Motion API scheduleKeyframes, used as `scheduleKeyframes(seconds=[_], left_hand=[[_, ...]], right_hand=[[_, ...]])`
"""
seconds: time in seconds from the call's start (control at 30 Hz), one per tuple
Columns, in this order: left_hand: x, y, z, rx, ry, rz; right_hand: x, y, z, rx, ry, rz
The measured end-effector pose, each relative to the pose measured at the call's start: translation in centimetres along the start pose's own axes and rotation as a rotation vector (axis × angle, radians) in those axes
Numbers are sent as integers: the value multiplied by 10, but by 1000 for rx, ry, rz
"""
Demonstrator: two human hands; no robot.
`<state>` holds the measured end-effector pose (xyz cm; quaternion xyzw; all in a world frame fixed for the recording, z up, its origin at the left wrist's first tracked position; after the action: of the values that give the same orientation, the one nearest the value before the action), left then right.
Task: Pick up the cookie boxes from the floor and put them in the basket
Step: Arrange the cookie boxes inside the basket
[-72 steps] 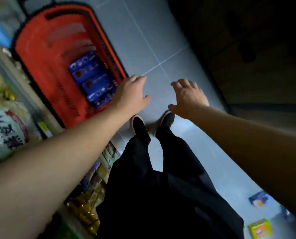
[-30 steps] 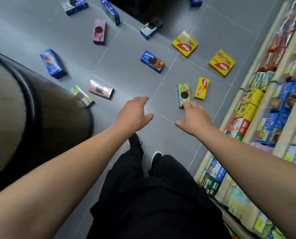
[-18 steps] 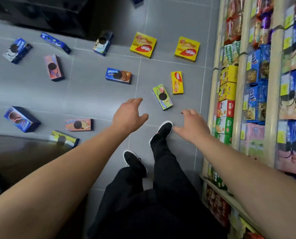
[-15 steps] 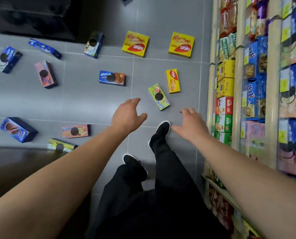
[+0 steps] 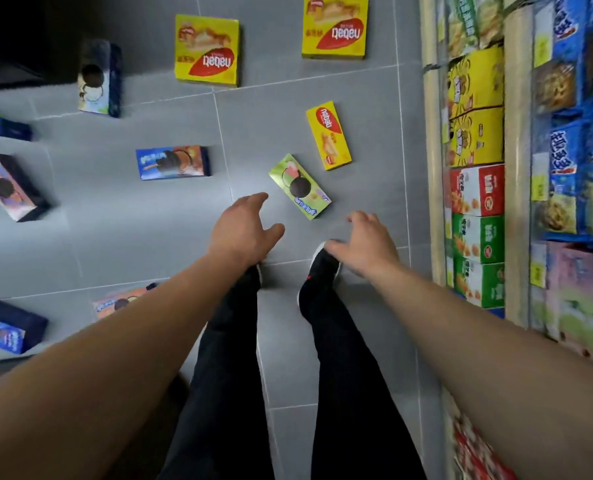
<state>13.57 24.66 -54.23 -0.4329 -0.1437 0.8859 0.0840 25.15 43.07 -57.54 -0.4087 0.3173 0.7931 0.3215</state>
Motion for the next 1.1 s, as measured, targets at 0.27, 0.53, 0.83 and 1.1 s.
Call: scheduleKeyframes(seconds=[0.27,0.53,0.83,1.1], left_hand=[[181,48,-74,19,98,-2],[320,100,-148,26,104,-7],[423,129,-202,-7,132,-34],[380,125,-195,-147,130,-37]], right_hand=[[166,-31,-88,251,44,-166],[312,-92,-167,590,-58,-401],[402,-115,-242,983,-206,-477],[354,-115,-223,1023,-202,-450]])
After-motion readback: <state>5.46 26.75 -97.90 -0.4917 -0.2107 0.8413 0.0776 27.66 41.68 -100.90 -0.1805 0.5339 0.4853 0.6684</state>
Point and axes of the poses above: each hand's wrist, its own x-axis towards the middle knuckle, its own z-axis out of the back of the hand, y = z × x, the point moved 9 cm from there along x, towards the middle knuckle, and after that the axes turned 6 degrees about y, right-handed, at the moved point
